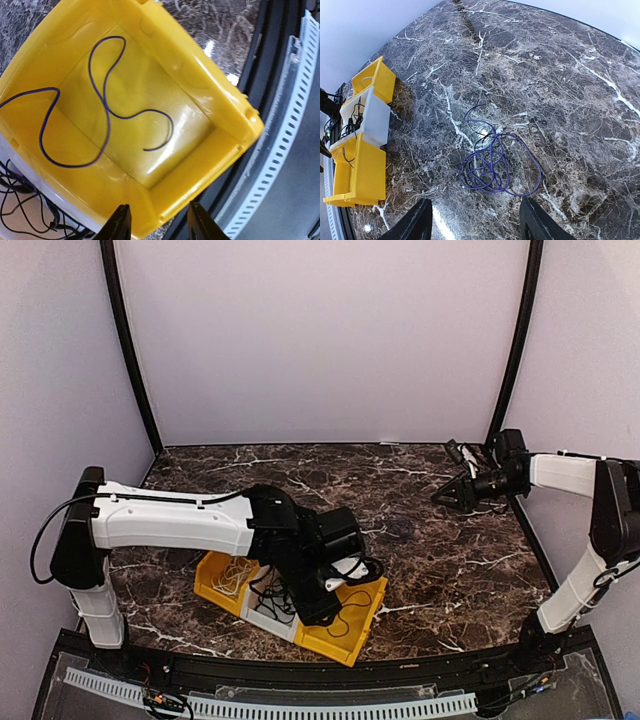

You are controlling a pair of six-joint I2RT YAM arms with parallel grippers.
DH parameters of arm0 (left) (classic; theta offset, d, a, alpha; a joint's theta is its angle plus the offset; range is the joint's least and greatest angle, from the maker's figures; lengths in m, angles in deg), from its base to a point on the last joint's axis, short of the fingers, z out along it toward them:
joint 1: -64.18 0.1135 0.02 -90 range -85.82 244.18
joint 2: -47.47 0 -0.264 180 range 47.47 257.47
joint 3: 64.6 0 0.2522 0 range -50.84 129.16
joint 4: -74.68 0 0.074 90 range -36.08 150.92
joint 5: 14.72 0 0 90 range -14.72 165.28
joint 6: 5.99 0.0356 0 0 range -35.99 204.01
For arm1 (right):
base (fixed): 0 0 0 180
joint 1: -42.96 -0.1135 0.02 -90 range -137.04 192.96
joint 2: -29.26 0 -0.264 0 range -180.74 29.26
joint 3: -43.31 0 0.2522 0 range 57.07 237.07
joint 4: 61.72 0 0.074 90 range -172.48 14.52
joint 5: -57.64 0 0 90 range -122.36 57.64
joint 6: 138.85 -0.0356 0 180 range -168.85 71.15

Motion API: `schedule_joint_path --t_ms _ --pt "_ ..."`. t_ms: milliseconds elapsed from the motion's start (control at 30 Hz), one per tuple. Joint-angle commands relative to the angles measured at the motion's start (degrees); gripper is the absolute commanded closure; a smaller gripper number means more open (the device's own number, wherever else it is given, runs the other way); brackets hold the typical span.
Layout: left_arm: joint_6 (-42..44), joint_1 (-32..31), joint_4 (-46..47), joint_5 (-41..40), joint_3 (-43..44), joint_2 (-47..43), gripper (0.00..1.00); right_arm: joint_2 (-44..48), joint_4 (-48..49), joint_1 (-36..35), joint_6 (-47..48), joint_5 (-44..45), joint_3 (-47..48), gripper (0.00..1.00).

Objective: Untangle the cables

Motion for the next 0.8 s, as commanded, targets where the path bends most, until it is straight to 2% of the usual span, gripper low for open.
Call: schedule_joint_path --t_ms 0,200,233,300,333,400,467,533,767 --pt "4.0 -0.2 -7.0 10.4 4.6 -6.0 0.58 -0.4 0.4 0.2 0.6 -1.2 0.0 0.39" --pt "3.8 -0.4 -5.5 19.7 10.7 -10.3 0.6 -0.9 0.3 0.2 0.7 -1.3 0.2 0.39" --pt "2.4 -0.4 -3.9 17.8 11.5 -11.0 0.6 -1.0 0.2 0.2 0.8 -1.4 0.2 0.39" --pt "-0.2 -0.3 -1.5 7.1 12.7 -11.9 0.6 -1.3 0.2 0.2 0.7 -1.5 0.3 0.39" --pt "-1.2 -0.1 -1.2 -3.1 12.8 -11.8 0.58 -1.4 0.2 0.2 0.7 -1.6 0.4 0.39" --pt "-4.0 1.2 -2.5 -13.5 13.4 -10.6 0.56 -1.6 0.0 0.2 0.8 -1.7 0.5 0.39" --pt "-6.6 3.1 -5.5 -17.4 14.4 -8.3 0.58 -1.4 0.1 0.2 0.8 -1.6 0.4 0.39" --pt "-8.0 4.0 -6.7 -18.0 13.9 -6.6 0.6 -1.3 0.1 0.2 0.8 -1.5 0.2 0.39" --pt "-10.9 6.4 -1.4 -14.7 9.5 -4.3 0.64 -2.1 0.0 0.2 0.8 -1.3 0.5 0.39"
